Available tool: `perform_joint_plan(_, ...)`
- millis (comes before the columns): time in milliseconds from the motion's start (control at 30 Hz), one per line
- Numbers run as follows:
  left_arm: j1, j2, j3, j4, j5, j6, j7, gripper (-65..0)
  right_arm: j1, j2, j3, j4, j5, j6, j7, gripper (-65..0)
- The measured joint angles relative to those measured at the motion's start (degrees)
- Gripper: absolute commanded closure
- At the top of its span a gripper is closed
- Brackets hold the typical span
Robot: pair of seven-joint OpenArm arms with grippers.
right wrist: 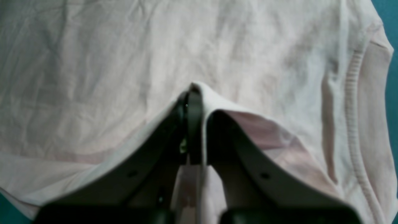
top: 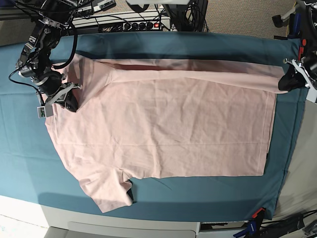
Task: Fold the T-shirt properly
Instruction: 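Lower the held edge back over the shirt, folding a strip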
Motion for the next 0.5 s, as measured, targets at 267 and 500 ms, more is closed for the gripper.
perform_joint_plan(267,0.0,0.0,0.0,0.0,3.3,0.0,-2.9,-6.0,0.0,0.0,0.0,0.0,0.0,0.0,0.4,-0.4)
perform_joint_plan(500,-0.2,0.0,0.0,0.0,8.7,4.2,-7.1,-29.2,0.0,0.0,0.1,0.0,-3.3,-1.5,4.7,-23.4)
